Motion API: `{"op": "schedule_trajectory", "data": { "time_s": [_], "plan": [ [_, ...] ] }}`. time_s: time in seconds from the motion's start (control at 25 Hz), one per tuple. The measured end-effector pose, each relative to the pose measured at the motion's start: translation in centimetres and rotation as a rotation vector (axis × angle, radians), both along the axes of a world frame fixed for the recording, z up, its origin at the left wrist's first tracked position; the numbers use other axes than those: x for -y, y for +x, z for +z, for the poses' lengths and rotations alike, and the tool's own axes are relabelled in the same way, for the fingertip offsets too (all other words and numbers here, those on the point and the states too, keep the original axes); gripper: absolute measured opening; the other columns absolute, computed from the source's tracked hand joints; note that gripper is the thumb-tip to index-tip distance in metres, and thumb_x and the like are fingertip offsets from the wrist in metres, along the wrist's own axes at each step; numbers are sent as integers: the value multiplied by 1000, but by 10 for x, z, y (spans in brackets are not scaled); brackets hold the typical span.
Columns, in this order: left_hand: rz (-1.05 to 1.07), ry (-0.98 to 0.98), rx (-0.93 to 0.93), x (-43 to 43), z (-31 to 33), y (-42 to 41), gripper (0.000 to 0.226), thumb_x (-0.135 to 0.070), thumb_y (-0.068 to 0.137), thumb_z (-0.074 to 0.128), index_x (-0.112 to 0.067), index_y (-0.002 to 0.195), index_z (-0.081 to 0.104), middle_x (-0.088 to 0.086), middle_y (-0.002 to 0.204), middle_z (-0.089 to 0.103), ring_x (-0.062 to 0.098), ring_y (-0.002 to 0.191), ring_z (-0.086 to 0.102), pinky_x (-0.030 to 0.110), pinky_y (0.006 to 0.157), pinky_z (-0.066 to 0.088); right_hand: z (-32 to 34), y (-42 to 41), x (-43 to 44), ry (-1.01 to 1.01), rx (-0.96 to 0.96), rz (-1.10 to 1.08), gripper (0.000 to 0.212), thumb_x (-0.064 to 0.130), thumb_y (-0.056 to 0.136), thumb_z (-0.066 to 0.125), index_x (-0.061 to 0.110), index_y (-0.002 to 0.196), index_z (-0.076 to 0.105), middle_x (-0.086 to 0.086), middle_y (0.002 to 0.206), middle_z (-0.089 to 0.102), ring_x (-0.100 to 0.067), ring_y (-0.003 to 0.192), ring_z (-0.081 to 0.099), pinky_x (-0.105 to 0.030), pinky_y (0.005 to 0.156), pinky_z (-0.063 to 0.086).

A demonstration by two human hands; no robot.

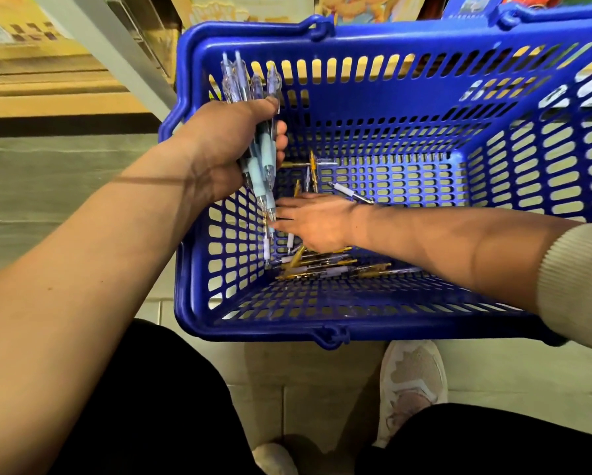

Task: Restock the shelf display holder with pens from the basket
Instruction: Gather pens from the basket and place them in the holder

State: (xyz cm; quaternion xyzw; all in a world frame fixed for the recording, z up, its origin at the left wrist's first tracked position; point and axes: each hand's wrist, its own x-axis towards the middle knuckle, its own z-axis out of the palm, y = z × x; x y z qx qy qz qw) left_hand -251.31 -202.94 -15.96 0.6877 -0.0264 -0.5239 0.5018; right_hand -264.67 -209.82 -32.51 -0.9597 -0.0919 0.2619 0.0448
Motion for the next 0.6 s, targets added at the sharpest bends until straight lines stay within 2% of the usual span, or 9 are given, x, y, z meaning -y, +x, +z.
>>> {"op": "schedule_trajectory", "data": {
  "time_s": [0.08, 0.12, 0.16, 0.28, 0.36, 0.4, 0.48, 0.56, 0.6],
  "plan": [
    [-3, -8, 0, 0, 0, 0, 9, -22, 104, 56, -16, 106, 62, -1, 72, 65, 11, 61, 63, 27, 62, 57, -2, 2, -2, -60, -47, -16, 67, 22, 102, 41, 18, 161, 7, -3, 169, 3, -26, 156, 3, -47, 126, 13],
    [-5, -8, 0, 0, 0, 1, 9, -22, 104, 56, -16, 106, 62, -2, 72, 65, 11, 61, 63, 27, 62, 57, -1, 3, -2, -81, -63, -14, 67, 22, 103, 41, 18, 161, 6, -4, 169, 2, -27, 156, 4, -47, 126, 14],
    [-9, -6, 2, 0, 0, 1, 9, -22, 103, 56, -16, 106, 63, -2, 72, 66, 11, 62, 63, 27, 62, 57, 0, 4, -2, -91, -52, 0, 66, 21, 103, 42, 17, 160, 9, -6, 169, 4, -29, 155, 10, -47, 125, 17],
    [-15, 3, 4, -1, -1, 4, 11, -23, 103, 57, -16, 107, 63, -1, 73, 66, 12, 63, 63, 28, 63, 57, 7, 12, 3, -9, 34, -24, 56, 17, 98, 50, 10, 151, 35, -13, 160, 29, -32, 142, 39, -46, 117, 35],
    [-15, 1, 2, -1, -1, 3, 11, -23, 103, 57, -15, 107, 63, -1, 73, 66, 11, 63, 63, 28, 63, 57, 10, 16, 5, 134, -27, -193, 42, 12, 99, 52, 4, 140, 47, -19, 148, 43, -33, 137, 44, -45, 116, 38],
    [-14, -1, 1, 0, -1, 2, 11, -23, 103, 57, -15, 108, 63, -1, 73, 66, 11, 62, 63, 27, 63, 57, 11, 16, 7, 216, -62, -341, 32, 12, 100, 51, 4, 131, 53, -18, 136, 51, -32, 132, 48, -43, 114, 41],
    [-7, -1, -6, 1, -1, 1, 11, -22, 103, 57, -15, 109, 62, -1, 73, 66, 11, 62, 64, 27, 63, 57, 10, 21, 11, 324, -116, -678, 18, 21, 103, 51, 8, 112, 59, -2, 107, 57, -20, 108, 60, -36, 99, 52],
    [-5, -8, -17, 0, -1, 2, 10, -20, 102, 59, -13, 108, 64, 0, 75, 67, 12, 66, 66, 27, 65, 58, 7, 33, 15, 329, -127, -875, 25, 35, 103, 52, 12, 106, 60, 4, 89, 53, -11, 84, 59, -28, 76, 52],
    [-10, -12, -20, -1, -1, 1, 9, -18, 101, 61, -11, 106, 65, 1, 77, 68, 12, 69, 67, 28, 67, 59, 5, 39, 15, 313, -142, -933, 33, 43, 102, 54, 12, 109, 60, 4, 88, 53, -11, 81, 58, -27, 69, 49]
  ]
}}
